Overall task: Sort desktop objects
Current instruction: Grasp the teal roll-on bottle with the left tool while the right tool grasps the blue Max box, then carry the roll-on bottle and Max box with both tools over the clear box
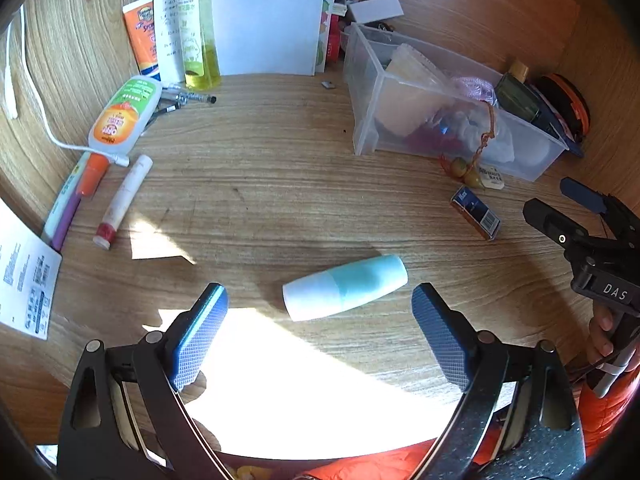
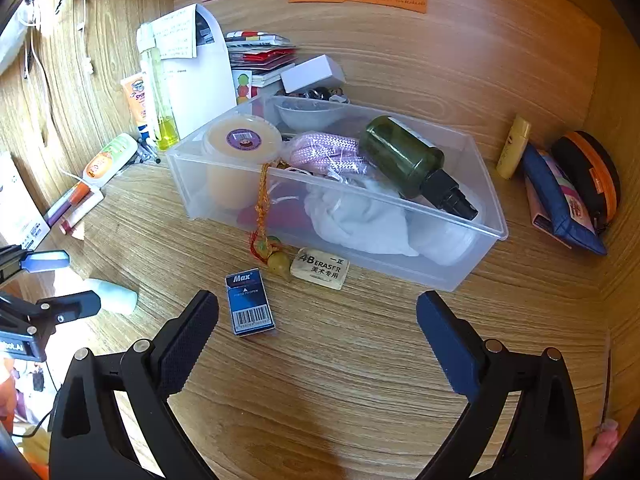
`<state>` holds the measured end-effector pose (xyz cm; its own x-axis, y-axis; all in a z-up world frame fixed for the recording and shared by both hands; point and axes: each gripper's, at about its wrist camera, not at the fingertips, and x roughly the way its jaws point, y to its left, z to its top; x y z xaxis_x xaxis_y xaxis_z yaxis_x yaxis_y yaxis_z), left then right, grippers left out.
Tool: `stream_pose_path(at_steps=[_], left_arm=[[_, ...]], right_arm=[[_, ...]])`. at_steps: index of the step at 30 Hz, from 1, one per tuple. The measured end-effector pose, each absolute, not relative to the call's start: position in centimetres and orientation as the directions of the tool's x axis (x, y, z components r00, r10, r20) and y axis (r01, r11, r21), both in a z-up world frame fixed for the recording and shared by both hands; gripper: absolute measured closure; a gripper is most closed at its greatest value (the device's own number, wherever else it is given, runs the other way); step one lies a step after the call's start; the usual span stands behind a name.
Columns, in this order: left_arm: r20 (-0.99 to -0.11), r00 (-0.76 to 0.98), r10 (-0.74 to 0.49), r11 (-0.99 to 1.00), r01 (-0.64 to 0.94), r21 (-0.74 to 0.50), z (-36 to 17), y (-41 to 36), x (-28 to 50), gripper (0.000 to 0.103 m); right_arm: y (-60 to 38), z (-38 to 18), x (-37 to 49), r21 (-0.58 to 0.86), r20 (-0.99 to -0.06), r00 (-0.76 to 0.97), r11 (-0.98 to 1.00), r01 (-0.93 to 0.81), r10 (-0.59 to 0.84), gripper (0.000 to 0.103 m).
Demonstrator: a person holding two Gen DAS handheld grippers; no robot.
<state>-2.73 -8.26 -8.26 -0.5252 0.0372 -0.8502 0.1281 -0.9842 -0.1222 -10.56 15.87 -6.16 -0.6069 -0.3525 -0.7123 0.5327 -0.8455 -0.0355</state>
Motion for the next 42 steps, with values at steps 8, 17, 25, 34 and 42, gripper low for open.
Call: stream_pose_path(at_steps=[8, 17, 25, 34, 42], left_arm=[[-0.864, -0.504, 0.018, -0.972, 0.192, -0.133, -9.0, -6.9, -2.5, 0.009], [-0.835, -0.547, -0.066, -0.975, 0.215, -0.064, -9.4, -5.1, -3.3, 0.009], [-0.804, -0.582, -0.119, -0.974, 0.224, -0.018, -9.4, -5.1, -2.8, 0.030], [-0.799, -0.597, -0.073, -0.974, 0.214, -0.071, -9.4, -6.2, -3.2, 0.030], [-0.755, -0.651, -0.077, -0.978, 0.196, -0.069, -7.6, -6.1, -3.6, 0.030]], right_arm=[[15.4, -6.6, -10.2, 0.010, -0.716, -0.536, -0.775, 0.632, -0.447, 0.006], [13.4, -7.8, -10.5, -0.020, -0.763, -0.468, -0.707, 0.707, -0.446, 0.027], [11.9, -9.0, -11.6, -0.023, -0.805, -0.425, -0.693, 0.720, -0.415, 0.044], [10.8, -9.4, -12.0, -0.012, -0.812, -0.408, -0.686, 0.727, -0.417, 0.060], [10.4, -9.3, -11.6, -0.030, -0.806, -0.423, -0.685, 0.728, -0.415, 0.078]])
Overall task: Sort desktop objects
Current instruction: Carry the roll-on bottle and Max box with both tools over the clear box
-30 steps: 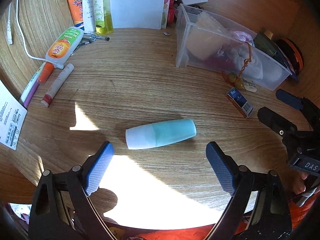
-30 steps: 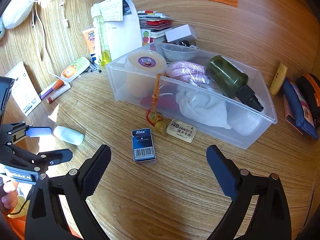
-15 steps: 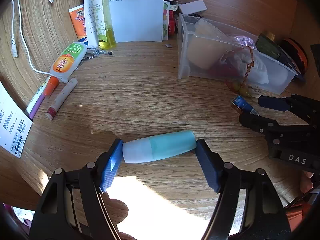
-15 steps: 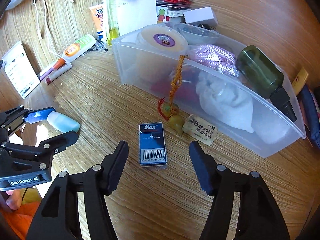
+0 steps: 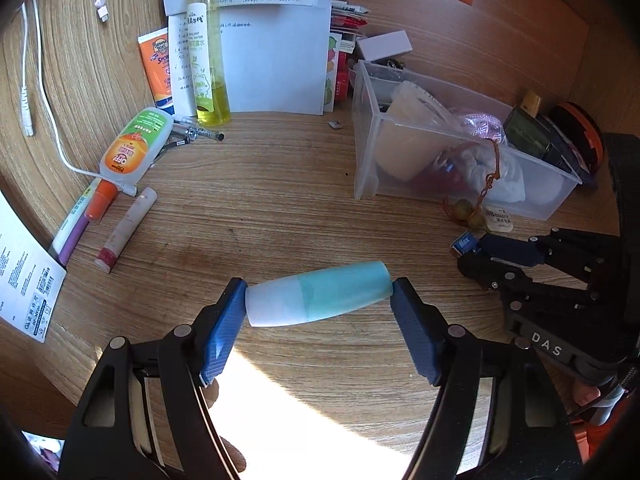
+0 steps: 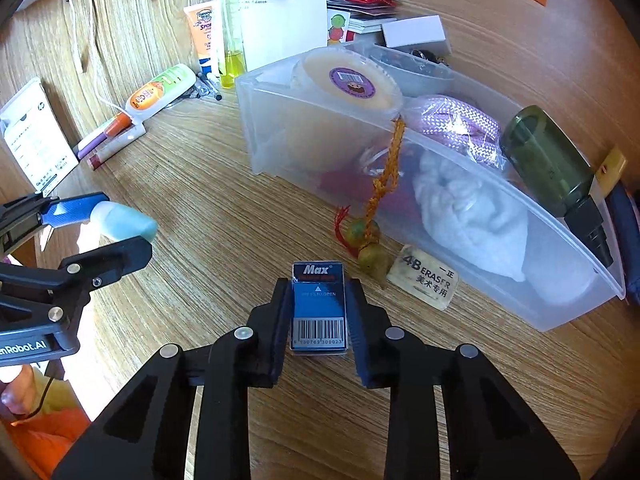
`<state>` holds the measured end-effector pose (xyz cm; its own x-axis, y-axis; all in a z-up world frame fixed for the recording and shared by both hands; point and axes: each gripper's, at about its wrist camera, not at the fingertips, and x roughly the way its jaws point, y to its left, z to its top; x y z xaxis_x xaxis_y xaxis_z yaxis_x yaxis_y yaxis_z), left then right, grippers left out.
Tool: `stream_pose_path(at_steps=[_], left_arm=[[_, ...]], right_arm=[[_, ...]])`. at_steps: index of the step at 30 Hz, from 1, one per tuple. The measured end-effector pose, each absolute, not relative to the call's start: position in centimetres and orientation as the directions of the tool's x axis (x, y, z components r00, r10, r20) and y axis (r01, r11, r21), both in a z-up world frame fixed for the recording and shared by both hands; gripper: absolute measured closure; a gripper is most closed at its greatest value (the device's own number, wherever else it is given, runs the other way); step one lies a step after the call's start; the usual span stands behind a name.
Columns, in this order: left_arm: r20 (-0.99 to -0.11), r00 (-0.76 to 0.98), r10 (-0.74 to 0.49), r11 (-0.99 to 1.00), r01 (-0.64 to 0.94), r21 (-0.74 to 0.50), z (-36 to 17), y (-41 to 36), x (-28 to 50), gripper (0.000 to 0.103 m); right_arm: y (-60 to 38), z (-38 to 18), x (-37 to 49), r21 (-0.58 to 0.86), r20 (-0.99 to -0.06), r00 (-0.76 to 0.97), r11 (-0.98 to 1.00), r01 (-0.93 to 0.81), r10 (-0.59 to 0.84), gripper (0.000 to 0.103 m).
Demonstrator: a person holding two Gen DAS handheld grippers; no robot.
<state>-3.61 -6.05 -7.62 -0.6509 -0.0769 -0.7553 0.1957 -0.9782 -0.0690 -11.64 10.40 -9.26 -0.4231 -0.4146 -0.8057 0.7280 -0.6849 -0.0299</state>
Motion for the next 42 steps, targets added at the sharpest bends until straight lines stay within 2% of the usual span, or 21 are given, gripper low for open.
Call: stream_pose_path(at_steps=[13, 20, 32, 42], left_arm=[[-0.693, -0.721, -0.006, -0.994, 0.078, -0.072, -4.0, -3.8, -5.9, 0.030], [-0.673, -0.737, 0.063, -0.996, -0.002, -0.090, -2.2, -2.4, -7.9, 0.030], [-0.695, -0.698, 0.174, -0.985, -0.138, -0.107, -1.3, 0.9, -12.7, 0.030], [-0.715, -0.672, 0.194, -0.978, -0.191, -0.085, -1.8, 2.8, -16.3, 0.030]], right_arm=[[14.1, -4.6, -11.0, -0.001, -0.694, -0.539, -0.748, 0.664, -0.477, 0.078], [16.7, -2.4, -12.1, -0.002, -0.645, -0.607, -0.793, 0.609, -0.465, 0.078], [19.0, -2.0, -15.5, 0.031, -0.647, -0.620, -0.827, 0.561, -0.444, 0.078], [19.8, -2.4, -17.7, 0.034, -0.660, -0.624, -0.847, 0.530, -0.418, 0.078]])
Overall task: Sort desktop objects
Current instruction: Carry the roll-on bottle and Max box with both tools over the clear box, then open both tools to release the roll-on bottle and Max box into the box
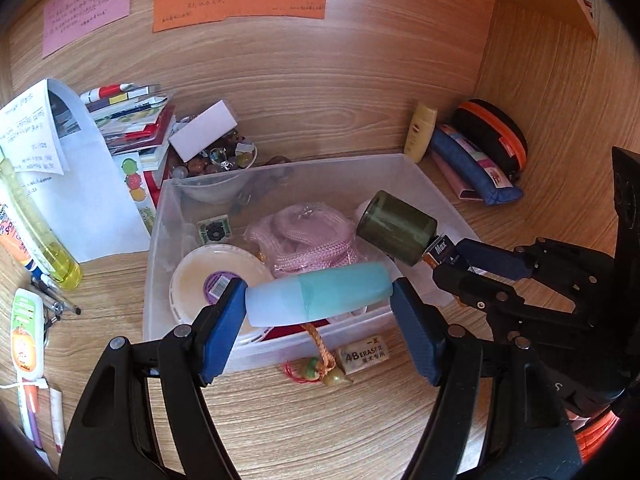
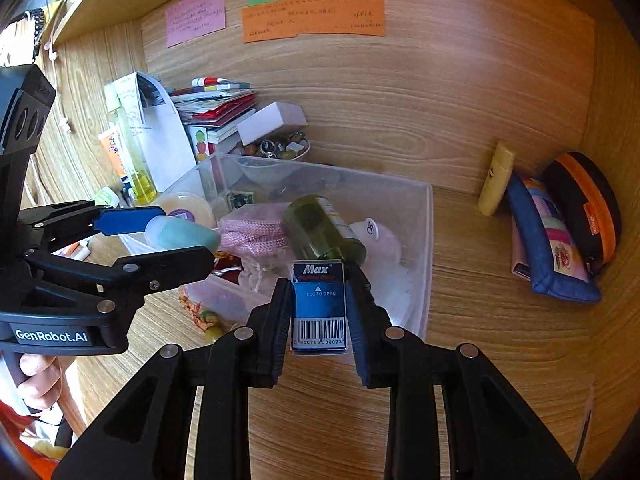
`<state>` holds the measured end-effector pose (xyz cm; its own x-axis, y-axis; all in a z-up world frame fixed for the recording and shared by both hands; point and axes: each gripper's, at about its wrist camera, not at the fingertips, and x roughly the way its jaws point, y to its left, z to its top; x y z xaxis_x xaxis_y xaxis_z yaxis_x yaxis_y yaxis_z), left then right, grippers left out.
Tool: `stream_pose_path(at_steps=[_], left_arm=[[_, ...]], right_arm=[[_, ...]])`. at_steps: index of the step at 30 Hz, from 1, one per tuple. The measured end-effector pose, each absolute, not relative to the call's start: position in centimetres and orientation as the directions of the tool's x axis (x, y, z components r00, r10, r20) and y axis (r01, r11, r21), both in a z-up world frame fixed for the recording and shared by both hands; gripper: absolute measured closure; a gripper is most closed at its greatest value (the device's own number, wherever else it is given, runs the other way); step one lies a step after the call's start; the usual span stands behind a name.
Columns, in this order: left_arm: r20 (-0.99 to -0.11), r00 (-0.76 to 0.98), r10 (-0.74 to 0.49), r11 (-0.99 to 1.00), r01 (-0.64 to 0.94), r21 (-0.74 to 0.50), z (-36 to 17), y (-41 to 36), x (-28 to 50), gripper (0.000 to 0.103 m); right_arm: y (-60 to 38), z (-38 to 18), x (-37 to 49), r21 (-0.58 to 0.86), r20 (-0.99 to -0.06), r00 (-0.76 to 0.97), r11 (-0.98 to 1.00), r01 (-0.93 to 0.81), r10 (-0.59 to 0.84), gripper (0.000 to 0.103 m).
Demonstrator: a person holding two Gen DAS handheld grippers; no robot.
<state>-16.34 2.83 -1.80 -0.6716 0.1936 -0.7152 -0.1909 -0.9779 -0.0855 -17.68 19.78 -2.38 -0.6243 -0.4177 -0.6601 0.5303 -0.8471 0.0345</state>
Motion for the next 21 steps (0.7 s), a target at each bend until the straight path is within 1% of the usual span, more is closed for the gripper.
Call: stream_pose_path(at_steps=[6, 14, 18, 21], left_arm=[[-0.730, -0.654, 0.198, -0.975, -0.207, -0.078, -2.4, 3.7, -18.0, 0.030], [-0.739, -0.645, 0.197, -0.974, -0.213, -0.074, -3.2, 4.2, -19.4, 0.030], [-0.742, -0.649, 0.166, -0.977, -0.211, -0.033, -3.6, 4.6, -19.5, 0.031], [-0.742, -0.650, 0.164, -0.976, -0.215, -0.027, -3.6, 4.6, -19.4, 0.031]], right_arm=[[19.8, -2.9, -19.2, 0.029, -0.674, -0.624, -0.858, 0.513, -0.396, 0.078], [19.8, -2.9, -20.3, 0.000, -0.666, -0.655, -0.878, 0.479, -0.357, 0.078], [19.8, -2.9, -20.9, -0.007, -0.668, -0.661, -0.885, 0.466, -0.343, 0.078], [19.7, -2.8, -20.9, -0.009, -0.669, -0.661, -0.885, 0.465, -0.340, 0.078]])
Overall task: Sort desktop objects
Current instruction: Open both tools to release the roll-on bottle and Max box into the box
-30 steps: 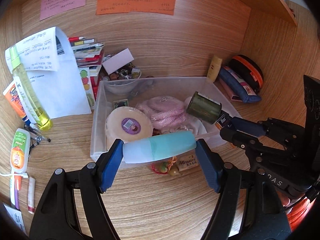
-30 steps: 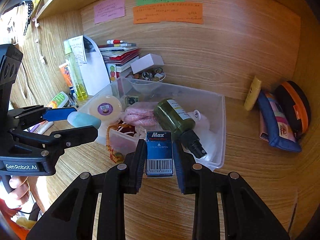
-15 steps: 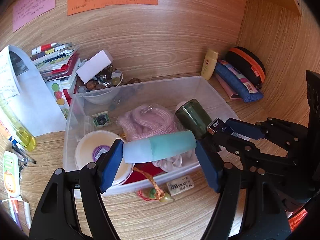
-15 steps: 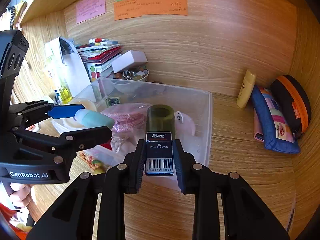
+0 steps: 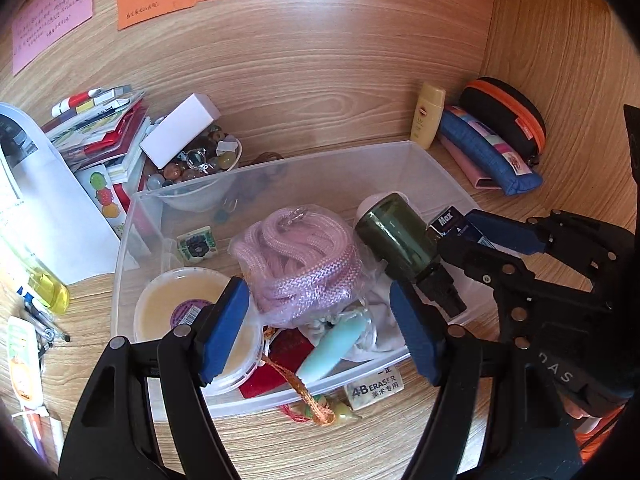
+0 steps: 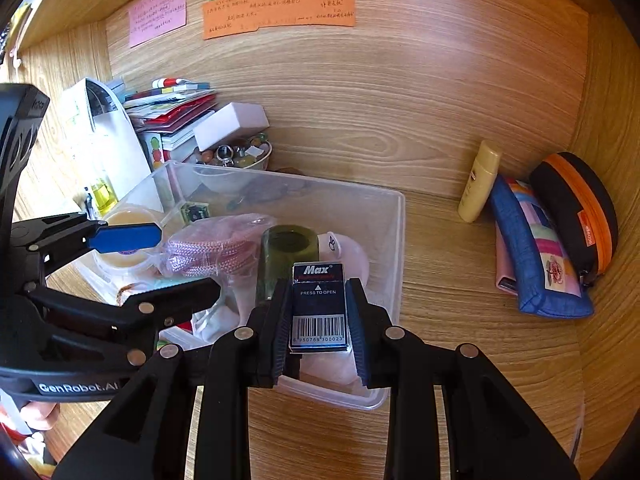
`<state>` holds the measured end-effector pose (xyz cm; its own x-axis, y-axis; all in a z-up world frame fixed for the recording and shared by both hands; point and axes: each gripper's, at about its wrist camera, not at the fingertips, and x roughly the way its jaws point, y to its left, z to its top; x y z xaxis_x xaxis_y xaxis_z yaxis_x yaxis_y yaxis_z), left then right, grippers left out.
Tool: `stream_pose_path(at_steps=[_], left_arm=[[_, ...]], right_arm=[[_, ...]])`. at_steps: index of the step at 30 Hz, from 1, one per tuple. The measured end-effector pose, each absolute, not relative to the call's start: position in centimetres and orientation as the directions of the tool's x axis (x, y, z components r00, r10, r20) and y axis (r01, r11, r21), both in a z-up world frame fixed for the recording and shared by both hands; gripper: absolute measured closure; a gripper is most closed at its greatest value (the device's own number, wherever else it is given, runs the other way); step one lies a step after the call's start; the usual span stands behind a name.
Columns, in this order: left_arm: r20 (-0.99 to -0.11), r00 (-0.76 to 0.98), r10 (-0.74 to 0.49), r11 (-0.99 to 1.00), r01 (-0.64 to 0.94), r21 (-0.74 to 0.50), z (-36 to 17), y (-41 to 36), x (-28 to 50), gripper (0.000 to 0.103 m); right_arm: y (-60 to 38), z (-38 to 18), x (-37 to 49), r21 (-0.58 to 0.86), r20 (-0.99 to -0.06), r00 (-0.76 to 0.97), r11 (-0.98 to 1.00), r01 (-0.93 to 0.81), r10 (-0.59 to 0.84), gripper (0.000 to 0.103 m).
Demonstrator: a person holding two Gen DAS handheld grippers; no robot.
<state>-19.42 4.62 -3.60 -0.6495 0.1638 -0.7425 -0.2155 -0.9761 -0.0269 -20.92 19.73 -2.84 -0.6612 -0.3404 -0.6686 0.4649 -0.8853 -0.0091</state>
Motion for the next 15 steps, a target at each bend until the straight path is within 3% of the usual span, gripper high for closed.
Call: stream_pose_path(at_steps=[5, 10, 15], left_arm=[[-0.743, -0.645, 0.180, -0.973, -0.229, -0.037, -3.3, 4.3, -19.0, 0.030], [-0.728, -0.660, 0.185, -0.972, -0.233, -0.037, -2.4, 4.0, -18.1, 0.030], [-0.708, -0.685, 0.170, -0.974, -0.225, -0.016, -1.4, 3.5, -17.2, 0.030]], right_arm=[[19.5, -2.8, -20.7, -0.027, -0.672, -0.663, -0.884, 0.468, -0.330, 0.077], [19.7, -2.8, -20.5, -0.013, -0.679, -0.654, -0.885, 0.465, -0.334, 0.065], [19.5, -2.3, -19.7, -0.026, -0.671, -0.666, -0.887, 0.460, -0.326, 0.062]])
